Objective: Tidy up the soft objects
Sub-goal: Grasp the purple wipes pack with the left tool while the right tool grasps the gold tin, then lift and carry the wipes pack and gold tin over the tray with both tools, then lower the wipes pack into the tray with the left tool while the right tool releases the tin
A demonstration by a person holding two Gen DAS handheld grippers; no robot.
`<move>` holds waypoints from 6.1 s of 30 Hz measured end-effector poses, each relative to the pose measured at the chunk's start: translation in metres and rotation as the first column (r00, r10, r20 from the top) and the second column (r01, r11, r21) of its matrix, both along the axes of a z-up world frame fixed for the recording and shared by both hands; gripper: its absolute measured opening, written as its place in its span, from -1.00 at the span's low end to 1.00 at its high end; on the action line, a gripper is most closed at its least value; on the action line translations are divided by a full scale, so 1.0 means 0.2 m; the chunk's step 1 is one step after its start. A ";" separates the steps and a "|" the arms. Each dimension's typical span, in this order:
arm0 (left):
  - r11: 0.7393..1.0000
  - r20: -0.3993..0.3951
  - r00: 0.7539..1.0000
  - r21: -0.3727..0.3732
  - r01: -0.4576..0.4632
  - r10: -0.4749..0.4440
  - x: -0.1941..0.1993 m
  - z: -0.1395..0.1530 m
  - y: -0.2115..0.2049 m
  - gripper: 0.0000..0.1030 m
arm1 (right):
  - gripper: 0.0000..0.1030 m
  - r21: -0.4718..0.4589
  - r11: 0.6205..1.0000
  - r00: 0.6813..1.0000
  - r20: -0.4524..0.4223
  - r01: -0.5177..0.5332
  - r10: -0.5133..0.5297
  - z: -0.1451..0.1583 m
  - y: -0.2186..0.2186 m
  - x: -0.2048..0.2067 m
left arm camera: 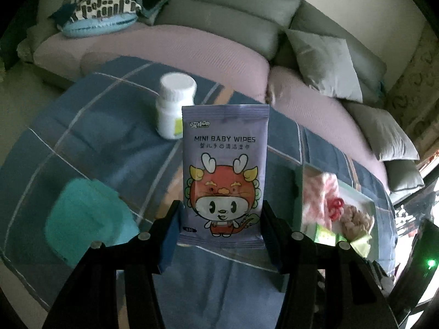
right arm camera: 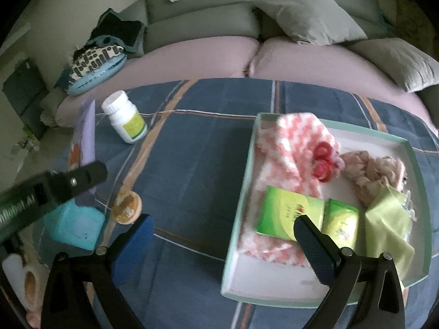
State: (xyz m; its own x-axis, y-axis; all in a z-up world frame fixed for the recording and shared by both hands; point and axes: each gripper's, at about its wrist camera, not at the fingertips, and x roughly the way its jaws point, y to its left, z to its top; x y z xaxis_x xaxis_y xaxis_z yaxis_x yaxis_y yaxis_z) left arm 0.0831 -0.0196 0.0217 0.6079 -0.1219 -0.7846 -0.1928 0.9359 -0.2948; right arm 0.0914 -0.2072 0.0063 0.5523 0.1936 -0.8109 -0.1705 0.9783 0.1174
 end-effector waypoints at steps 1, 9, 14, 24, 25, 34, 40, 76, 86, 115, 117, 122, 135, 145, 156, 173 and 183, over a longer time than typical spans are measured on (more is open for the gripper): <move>1.000 0.003 1.000 0.004 -0.010 0.010 0.00 0.01 0.02 0.10 | 1.00 0.001 1.000 1.000 0.003 -0.009 0.009 0.00 0.02 0.00; 0.995 0.031 0.995 0.046 -0.093 0.091 -0.04 0.06 0.21 0.10 | 1.00 0.001 0.996 0.996 -0.002 -0.091 0.091 -0.05 0.20 0.02; 0.984 0.049 0.985 0.059 -0.168 0.165 -0.07 0.09 0.34 0.10 | 1.00 -0.006 0.989 0.989 -0.015 -0.148 0.148 -0.09 0.34 0.03; 0.949 0.018 0.949 0.039 -0.314 0.314 -0.15 0.03 0.63 0.10 | 0.99 -0.055 0.967 0.967 -0.080 -0.248 0.243 -0.22 0.58 0.04; 0.946 0.010 0.946 0.034 -0.323 0.323 -0.16 0.02 0.65 0.10 | 0.99 -0.062 0.965 0.965 -0.082 -0.254 0.249 -0.24 0.60 0.05; 0.922 -0.028 0.922 0.010 -0.386 0.386 -0.20 -0.05 0.78 0.10 | 0.71 -0.089 0.950 0.951 -0.113 -0.298 0.288 -0.32 0.69 0.09; 0.919 -0.041 0.918 0.003 -0.395 0.394 -0.18 -0.07 0.79 0.10 | 0.53 -0.094 0.947 0.948 -0.119 -0.308 0.297 -0.33 0.71 0.09; 0.922 -0.012 0.923 0.028 -0.385 0.386 -0.22 -0.04 0.76 0.10 | 0.01 0.001 0.966 0.962 -0.088 -0.260 0.259 -0.24 0.60 0.10; 0.931 0.034 0.933 0.047 -0.361 0.359 -0.25 0.03 0.72 0.10 | 0.01 0.046 0.977 0.977 0.034 -0.210 0.208 -0.04 0.50 0.08; 0.993 0.155 0.987 0.113 0.019 -0.036 -0.12 0.22 0.08 0.10 | 0.02 0.067 0.993 0.971 0.210 0.098 -0.110 0.35 -0.17 -0.13; 0.991 0.147 0.986 0.119 0.056 -0.073 -0.12 0.21 0.00 0.10 | 0.02 0.073 0.989 0.968 0.211 0.127 -0.140 0.36 -0.23 -0.14; 0.979 0.133 0.978 0.149 0.139 -0.159 -0.09 0.20 -0.18 0.10 | 0.02 0.082 0.973 0.948 0.221 0.216 -0.229 0.39 -0.42 -0.18; 0.906 0.117 0.913 0.223 0.360 -0.392 -0.11 0.18 -0.66 0.10 | 0.02 0.145 0.877 0.852 0.209 0.458 -0.480 0.41 -0.91 -0.32; 0.837 0.025 0.864 0.264 0.480 -0.503 -0.04 0.05 -0.94 0.10 | 0.02 0.161 0.836 0.817 0.180 0.525 -0.548 0.38 -1.04 -0.33; 0.813 -0.051 0.848 0.258 0.522 -0.528 0.08 -0.09 -1.04 0.10 | 0.02 0.161 0.842 0.840 0.103 0.514 -0.533 0.25 -1.03 -0.20; 0.805 -0.144 0.837 0.229 0.547 -0.527 0.11 -0.24 -1.05 0.11 | 0.02 0.077 0.879 0.883 -0.028 0.470 -0.469 0.02 -0.95 -0.04; 0.793 -0.174 0.829 0.243 0.559 -0.531 0.10 -0.28 -1.07 0.11 | 0.04 0.032 0.887 0.885 -0.094 0.461 -0.457 -0.07 -0.93 0.00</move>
State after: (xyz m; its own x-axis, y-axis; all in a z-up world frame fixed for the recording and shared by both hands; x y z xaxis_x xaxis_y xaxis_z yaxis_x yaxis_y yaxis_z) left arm 0.1040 -0.2328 -0.0335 0.4287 -0.1848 -0.8843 0.3605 0.9325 -0.0202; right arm 0.0918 -0.3932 -0.0082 0.5225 -0.0225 -0.8523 0.3086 0.9368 0.1645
